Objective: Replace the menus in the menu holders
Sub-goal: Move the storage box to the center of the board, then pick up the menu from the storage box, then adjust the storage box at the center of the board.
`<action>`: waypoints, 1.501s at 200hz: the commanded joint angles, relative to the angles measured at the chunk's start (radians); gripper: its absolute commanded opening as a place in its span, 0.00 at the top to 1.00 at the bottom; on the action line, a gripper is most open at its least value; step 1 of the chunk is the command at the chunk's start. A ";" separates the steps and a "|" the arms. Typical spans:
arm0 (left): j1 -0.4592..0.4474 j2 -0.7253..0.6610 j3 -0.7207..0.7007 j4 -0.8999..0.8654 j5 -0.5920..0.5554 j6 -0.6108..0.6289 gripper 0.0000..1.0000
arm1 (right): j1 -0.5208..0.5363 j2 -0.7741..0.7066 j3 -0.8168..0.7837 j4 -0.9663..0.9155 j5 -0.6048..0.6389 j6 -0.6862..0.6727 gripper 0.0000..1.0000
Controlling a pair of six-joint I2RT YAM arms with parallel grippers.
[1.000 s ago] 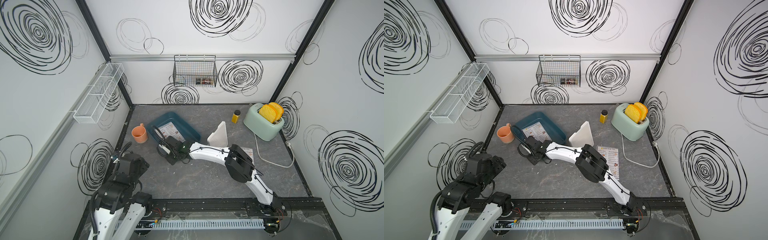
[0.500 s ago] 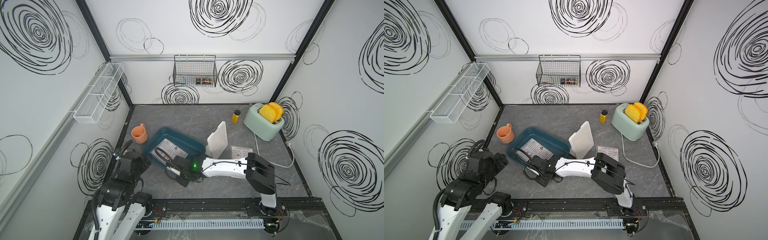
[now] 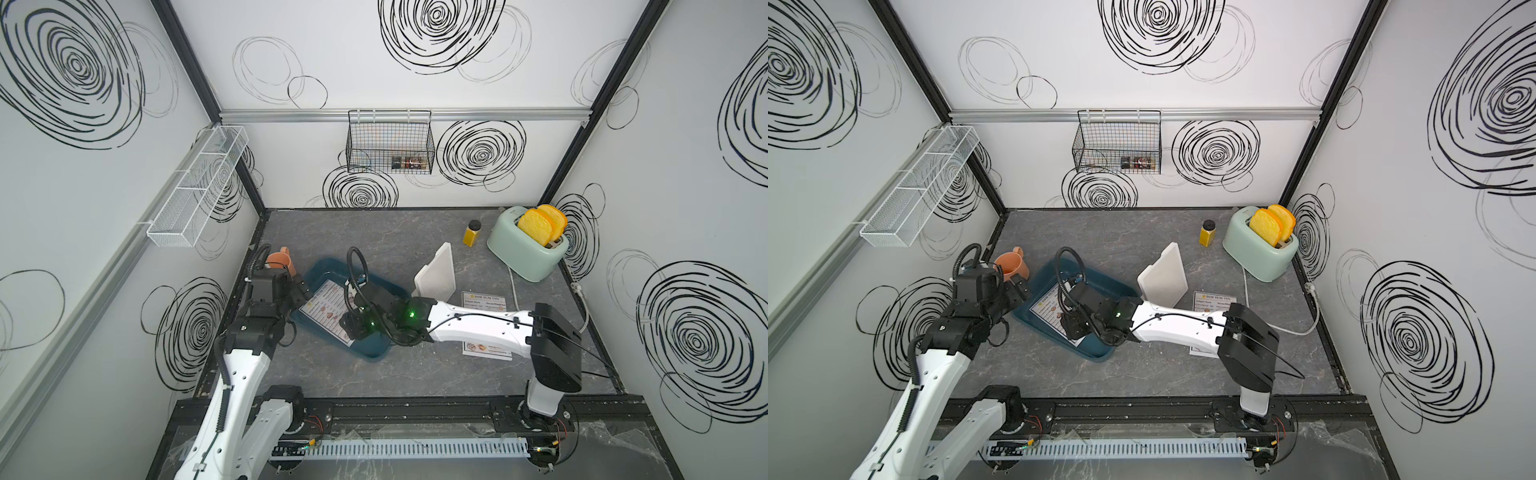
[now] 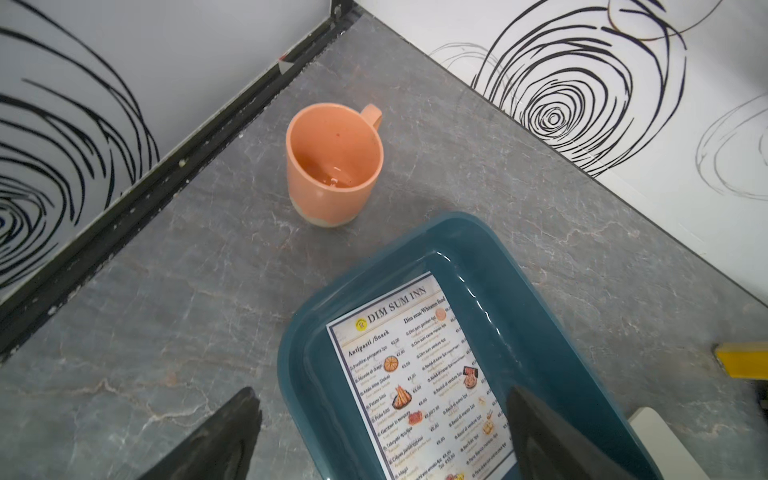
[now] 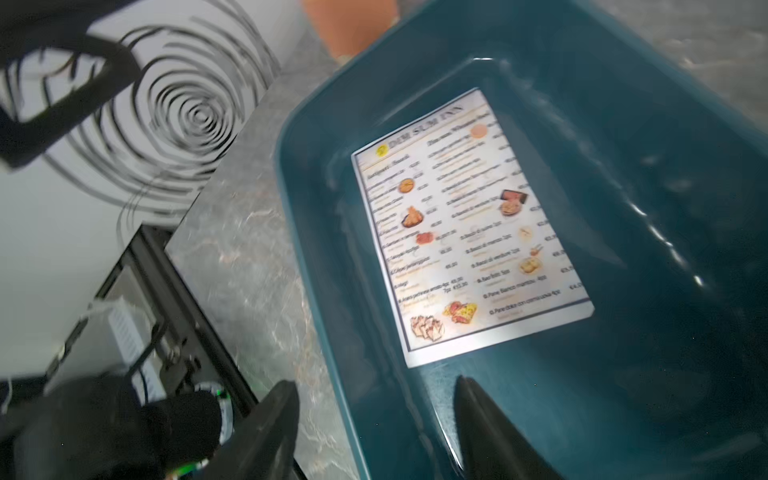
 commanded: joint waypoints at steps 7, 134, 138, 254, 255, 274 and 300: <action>0.053 -0.017 -0.052 0.071 -0.006 -0.034 0.02 | -0.020 0.119 0.135 -0.164 0.152 0.400 0.29; 0.128 0.024 -0.247 0.008 0.239 -0.318 0.15 | -0.073 0.367 0.304 -0.397 0.043 0.717 0.20; 0.127 0.034 -0.248 0.012 0.240 -0.321 0.16 | -0.074 0.376 0.312 -0.406 0.042 0.718 0.20; 0.117 0.135 -0.309 0.112 0.305 -0.268 0.60 | -0.098 0.461 0.286 -0.183 -0.017 0.568 0.25; 0.116 0.135 -0.310 0.112 0.304 -0.268 0.60 | -0.097 0.462 0.285 -0.181 -0.018 0.565 0.25; 0.099 0.150 -0.316 0.123 0.317 -0.268 0.69 | -0.097 0.479 0.277 -0.130 -0.040 0.525 0.22; 0.069 0.158 -0.311 0.115 0.317 -0.267 0.77 | -0.098 0.471 0.224 0.017 -0.074 0.474 0.20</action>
